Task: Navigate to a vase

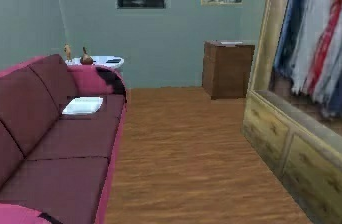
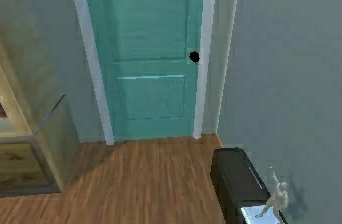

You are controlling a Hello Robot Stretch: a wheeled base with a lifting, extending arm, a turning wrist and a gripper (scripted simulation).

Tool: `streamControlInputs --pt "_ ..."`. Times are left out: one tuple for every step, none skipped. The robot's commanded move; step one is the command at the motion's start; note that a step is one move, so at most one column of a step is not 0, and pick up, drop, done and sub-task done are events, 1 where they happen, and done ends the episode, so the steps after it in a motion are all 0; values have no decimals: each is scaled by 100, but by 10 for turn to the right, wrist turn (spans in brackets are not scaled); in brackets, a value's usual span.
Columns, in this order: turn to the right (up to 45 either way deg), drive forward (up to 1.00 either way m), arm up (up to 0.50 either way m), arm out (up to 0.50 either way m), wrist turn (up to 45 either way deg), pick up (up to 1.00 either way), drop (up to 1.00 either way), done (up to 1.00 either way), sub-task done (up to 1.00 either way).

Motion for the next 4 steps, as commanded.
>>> streamControlInputs --pt "-30 0 0 0 0 0 0 0 0" --pt "0 100 0 0 0 0 0 0 0" --pt "0 100 0 0 0 0 0 0 0" --pt "0 95 0 0 0 0 0 0 0"
